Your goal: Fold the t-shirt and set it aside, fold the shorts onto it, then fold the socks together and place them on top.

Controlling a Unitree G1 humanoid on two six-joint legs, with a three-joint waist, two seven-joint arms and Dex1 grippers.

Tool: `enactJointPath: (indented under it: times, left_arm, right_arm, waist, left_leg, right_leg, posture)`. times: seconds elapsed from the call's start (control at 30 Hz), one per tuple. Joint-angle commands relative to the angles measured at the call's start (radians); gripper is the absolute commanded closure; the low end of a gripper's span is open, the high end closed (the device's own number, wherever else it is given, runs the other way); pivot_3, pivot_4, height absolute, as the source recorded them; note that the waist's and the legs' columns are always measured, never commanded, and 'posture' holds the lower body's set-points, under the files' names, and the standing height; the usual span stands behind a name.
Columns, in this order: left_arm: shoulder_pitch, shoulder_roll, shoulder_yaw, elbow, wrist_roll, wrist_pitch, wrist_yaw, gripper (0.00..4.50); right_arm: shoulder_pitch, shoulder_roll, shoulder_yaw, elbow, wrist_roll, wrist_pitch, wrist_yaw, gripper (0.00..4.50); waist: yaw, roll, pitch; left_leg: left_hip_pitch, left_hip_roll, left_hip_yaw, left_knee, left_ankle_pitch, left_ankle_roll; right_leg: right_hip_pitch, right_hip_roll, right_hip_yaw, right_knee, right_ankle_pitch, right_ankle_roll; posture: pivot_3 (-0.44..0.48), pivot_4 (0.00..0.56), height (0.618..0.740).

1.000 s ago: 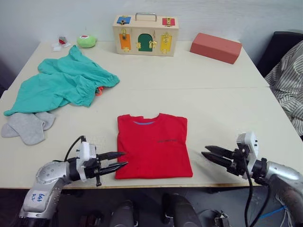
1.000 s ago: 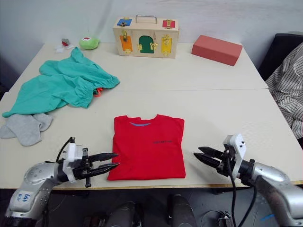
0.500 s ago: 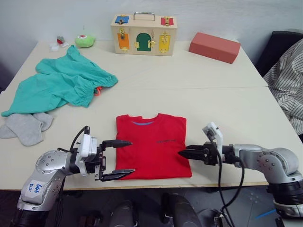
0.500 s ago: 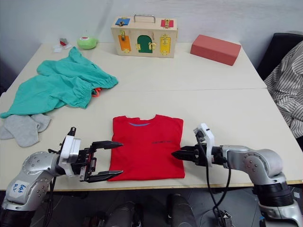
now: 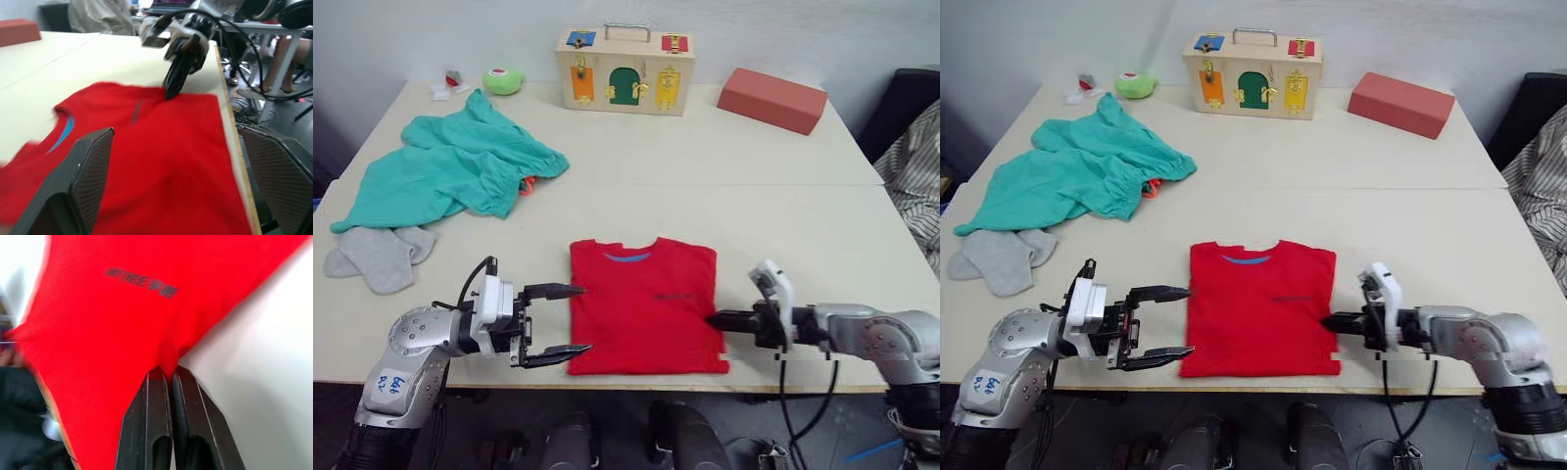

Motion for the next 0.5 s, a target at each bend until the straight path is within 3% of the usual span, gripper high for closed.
enactJointPath:
  times: [0.03, 0.17, 0.27, 0.5]
  left_arm:
    - [-0.016, 0.0, 0.007, 0.004, 0.002, -0.017, -0.005, 0.17]
    - [-0.044, -0.002, -0.001, 0.031, 0.008, -0.018, -0.013, 0.17]
    - [-0.063, -0.004, -0.009, 0.048, 0.014, -0.02, -0.022, 0.17]
    - [-0.068, 0.004, -0.003, 0.047, 0.017, -0.018, -0.025, 0.17]
  right_arm:
    - [0.055, -0.13, -0.108, 0.067, -0.068, -0.094, 0.102, 4.48]
    - [0.088, -0.265, -0.147, 0.281, -0.185, -0.24, 0.209, 4.48]
    - [0.07, -0.336, -0.102, 0.514, -0.325, -0.436, 0.287, 4.48]
    - [-0.137, -0.349, -0.035, 0.9, -0.51, -0.633, 0.327, 4.48]
  waist:
    - [0.001, 0.0, 0.0]
    - [0.001, 0.0, 0.0]
    - [-0.002, 0.0, 0.0]
    - [-0.017, 0.001, 0.001]
  left_leg:
    - [0.0, 0.0, 0.0, 0.0, 0.0, 0.0]
    - [-0.001, 0.0, 0.001, 0.0, 0.0, 0.0]
    - [0.0, 0.0, 0.002, 0.0, 0.0, 0.0]
    - [0.003, 0.0, 0.006, 0.0, 0.003, -0.005]
  right_leg:
    - [0.0, 0.0, 0.0, -0.001, 0.0, 0.0]
    - [0.0, 0.0, 0.0, -0.002, 0.0, 0.001]
    - [0.0, 0.001, 0.0, -0.002, 0.001, 0.002]
    - [0.0, 0.002, 0.003, 0.001, 0.001, 0.002]
  posture:
    - [0.0, 0.15, 0.74]
    - [0.0, 0.15, 0.74]
    - [0.0, 0.15, 0.74]
    - [0.0, 0.15, 0.74]
